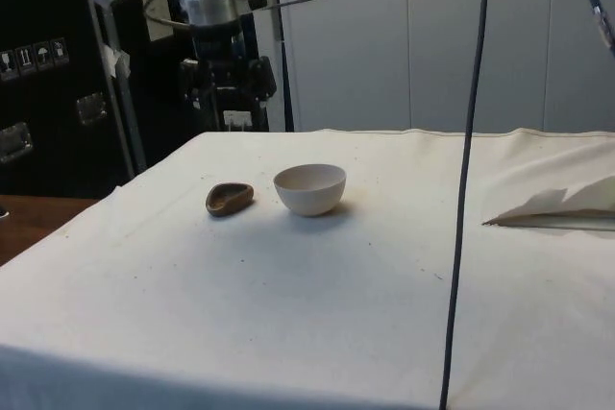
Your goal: Pour the coffee beans from the cup into the bowl.
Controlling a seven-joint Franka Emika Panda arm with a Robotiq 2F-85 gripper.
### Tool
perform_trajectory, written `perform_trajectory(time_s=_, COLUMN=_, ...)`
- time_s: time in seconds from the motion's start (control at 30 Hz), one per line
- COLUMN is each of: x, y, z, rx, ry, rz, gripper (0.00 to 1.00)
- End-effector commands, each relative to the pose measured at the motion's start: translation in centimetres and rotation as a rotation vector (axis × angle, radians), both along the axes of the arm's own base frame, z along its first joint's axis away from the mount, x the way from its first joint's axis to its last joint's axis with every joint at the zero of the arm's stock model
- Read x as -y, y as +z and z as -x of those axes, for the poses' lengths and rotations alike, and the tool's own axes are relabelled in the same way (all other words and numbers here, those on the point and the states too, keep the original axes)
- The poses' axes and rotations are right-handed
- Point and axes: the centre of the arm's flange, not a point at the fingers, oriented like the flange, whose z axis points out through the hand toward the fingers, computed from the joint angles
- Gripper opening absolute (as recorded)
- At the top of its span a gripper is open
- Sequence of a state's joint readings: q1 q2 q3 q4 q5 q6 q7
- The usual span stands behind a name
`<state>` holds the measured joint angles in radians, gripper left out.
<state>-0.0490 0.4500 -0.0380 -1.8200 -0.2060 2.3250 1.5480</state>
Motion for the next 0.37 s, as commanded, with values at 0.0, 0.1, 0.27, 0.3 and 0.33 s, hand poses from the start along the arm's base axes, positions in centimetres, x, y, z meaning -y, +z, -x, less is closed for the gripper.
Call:
perform_trajectory(time_s=0.0, x=-0.1, y=0.5, z=0.1, rx=0.0, ry=0.003, rz=-0.016, gripper=1.0)
perform_trajectory(time_s=0.1, x=-0.2, y=1.4, z=0.2, rx=0.001, ry=0.002, rz=-0.016, gripper=1.0)
perform_trajectory(time_s=0.27, x=-0.1, y=1.7, z=0.3, rx=-0.002, ry=-0.002, rz=-0.01, gripper=1.0)
perform_trajectory(time_s=0.3, x=-0.1, y=1.7, z=0.3, rx=-0.002, ry=-0.002, rz=-0.008, gripper=1.0)
perform_trajectory(time_s=0.33, x=-0.1, y=1.7, z=0.3, rx=-0.004, ry=-0.005, rz=0.002, gripper=1.0)
